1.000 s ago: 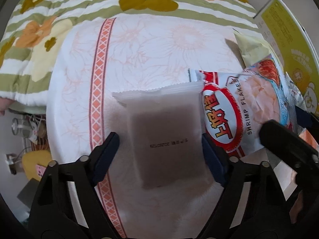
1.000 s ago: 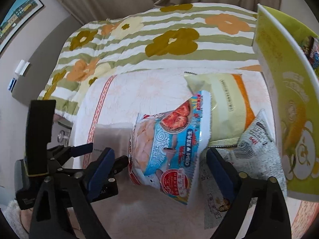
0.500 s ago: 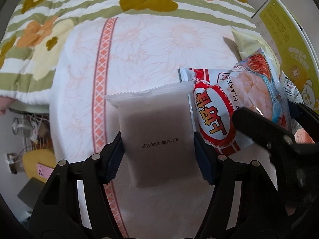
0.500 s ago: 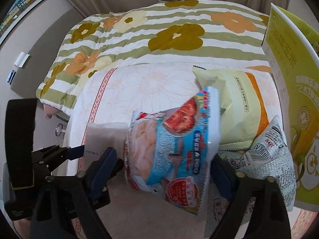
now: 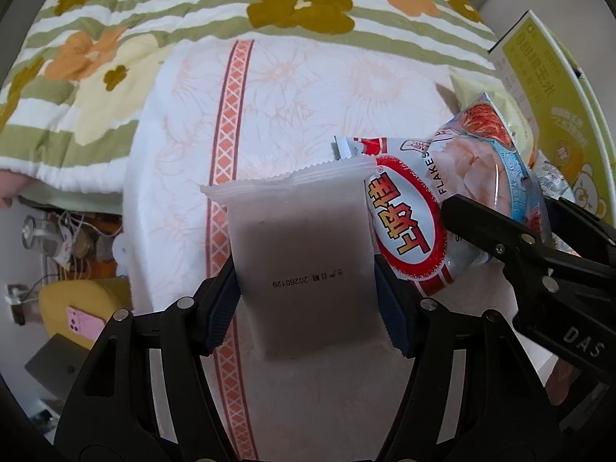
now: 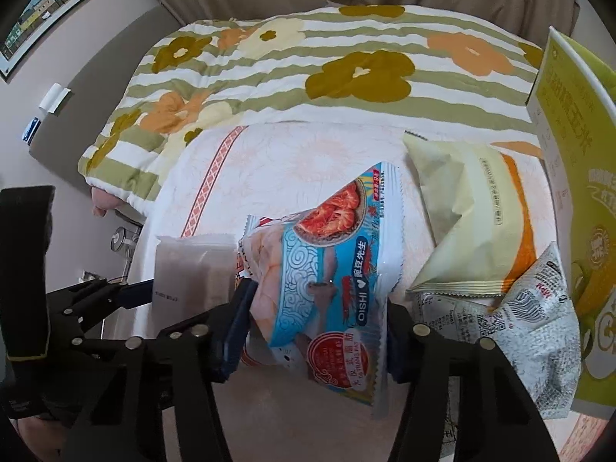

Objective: Organize snacks
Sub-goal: 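Carry both packets over the box and open both tools to drop them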

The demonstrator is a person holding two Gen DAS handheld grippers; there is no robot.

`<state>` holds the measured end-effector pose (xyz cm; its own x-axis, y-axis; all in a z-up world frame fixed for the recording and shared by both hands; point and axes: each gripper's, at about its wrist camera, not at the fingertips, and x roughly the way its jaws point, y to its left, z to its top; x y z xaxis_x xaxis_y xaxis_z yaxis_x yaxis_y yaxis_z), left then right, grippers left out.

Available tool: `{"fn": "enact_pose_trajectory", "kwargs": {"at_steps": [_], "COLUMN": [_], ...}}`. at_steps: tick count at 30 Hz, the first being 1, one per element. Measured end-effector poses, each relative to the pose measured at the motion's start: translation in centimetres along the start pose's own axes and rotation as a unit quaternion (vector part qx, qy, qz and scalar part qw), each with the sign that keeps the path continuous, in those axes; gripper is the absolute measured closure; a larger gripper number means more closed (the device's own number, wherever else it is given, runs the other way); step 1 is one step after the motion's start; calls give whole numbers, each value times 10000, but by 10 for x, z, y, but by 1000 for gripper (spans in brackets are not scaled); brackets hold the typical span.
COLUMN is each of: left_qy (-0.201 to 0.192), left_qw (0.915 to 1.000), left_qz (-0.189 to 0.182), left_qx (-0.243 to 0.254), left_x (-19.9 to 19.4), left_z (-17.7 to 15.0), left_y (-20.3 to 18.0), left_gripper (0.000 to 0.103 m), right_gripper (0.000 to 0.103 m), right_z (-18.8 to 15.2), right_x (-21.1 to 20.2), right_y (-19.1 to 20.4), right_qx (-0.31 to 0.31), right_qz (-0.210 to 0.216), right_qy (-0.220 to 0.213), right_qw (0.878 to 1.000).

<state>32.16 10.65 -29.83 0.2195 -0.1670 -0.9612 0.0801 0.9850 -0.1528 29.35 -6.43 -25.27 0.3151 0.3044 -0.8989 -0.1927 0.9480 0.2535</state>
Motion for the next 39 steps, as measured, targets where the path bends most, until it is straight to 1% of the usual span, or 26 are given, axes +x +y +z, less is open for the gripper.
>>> {"fn": "enact_pose_trajectory", "kwargs": {"at_steps": [4,10,12,14,18,23,28,31,35,39], "left_qy": [-165,-572,-733,-900,-1220,-1542,-1760,-1760,-1761,-1587], "left_qw": [9998,9981,9966,9943,9888,9813,9763,9761,9759,9778], "left_qz": [-45,-81,-131,-256,-289,-418,-512,-750,-853,-1110], "left_qx": [32,223,359,516,815,1073,1146,1035,969,807], "left_x": [-18,-56,-70,-85,-113,-140,-154,-153,-144,-126], "left_z": [2,8,13,19,31,43,53,61,72,87], "left_y": [2,-3,-8,-16,-41,-85,-146,-185,-236,-280], "left_gripper": [41,41,41,41,41,41,41,41,41,41], "right_gripper": [50,50,50,50,50,50,50,50,50,50], "right_z": [3,7,10,11,18,24,26,25,23,20], "right_x": [-15,-52,-69,-84,-124,-171,-213,-231,-246,-249], "right_y": [2,7,6,2,-16,-51,-106,-143,-190,-235], "right_qx": [37,59,90,165,452,578,599,663,730,810], "right_qz": [-48,-181,-296,-373,-293,-286,-381,-452,-498,-456], "right_qy": [-191,-621,-809,-964,-1296,-1731,-2029,-2107,-2118,-2012], "right_qw": [9998,9979,9962,9945,9901,9828,9766,9743,9733,9751]}}
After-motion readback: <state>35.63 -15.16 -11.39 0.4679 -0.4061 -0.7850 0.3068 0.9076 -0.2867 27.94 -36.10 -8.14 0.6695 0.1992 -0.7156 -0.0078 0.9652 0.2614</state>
